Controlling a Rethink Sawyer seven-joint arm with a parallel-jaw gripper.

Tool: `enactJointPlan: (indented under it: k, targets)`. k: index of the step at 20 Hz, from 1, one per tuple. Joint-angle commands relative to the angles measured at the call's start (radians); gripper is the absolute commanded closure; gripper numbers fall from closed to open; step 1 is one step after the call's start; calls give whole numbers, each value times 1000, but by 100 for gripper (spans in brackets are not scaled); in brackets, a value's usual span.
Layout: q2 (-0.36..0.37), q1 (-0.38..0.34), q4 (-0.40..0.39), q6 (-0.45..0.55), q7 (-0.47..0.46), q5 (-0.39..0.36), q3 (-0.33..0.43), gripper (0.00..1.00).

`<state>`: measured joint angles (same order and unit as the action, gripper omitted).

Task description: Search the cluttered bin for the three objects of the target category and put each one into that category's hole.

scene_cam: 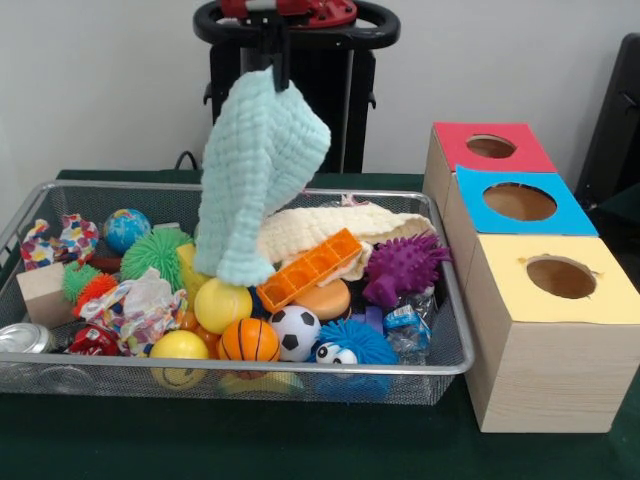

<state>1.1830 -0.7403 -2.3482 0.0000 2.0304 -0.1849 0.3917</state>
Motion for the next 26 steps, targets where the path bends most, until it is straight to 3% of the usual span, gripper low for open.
enactJointPlan:
  k: [1, 7, 15, 22, 24, 26]
  targets:
    - [-20, -37, -64, 65, 143, 60, 190, 100]
    - [-80, -66, -36, 12, 125, 22, 218, 100]
    - [-113, -8, 21, -86, 110, -29, 130, 100]
    - [-100, 26, 32, -135, 103, -46, 77, 100]
    - [-87, 96, 56, -208, 81, -57, -26, 100]
    - [-85, 210, 79, -327, 32, -26, -186, 100]
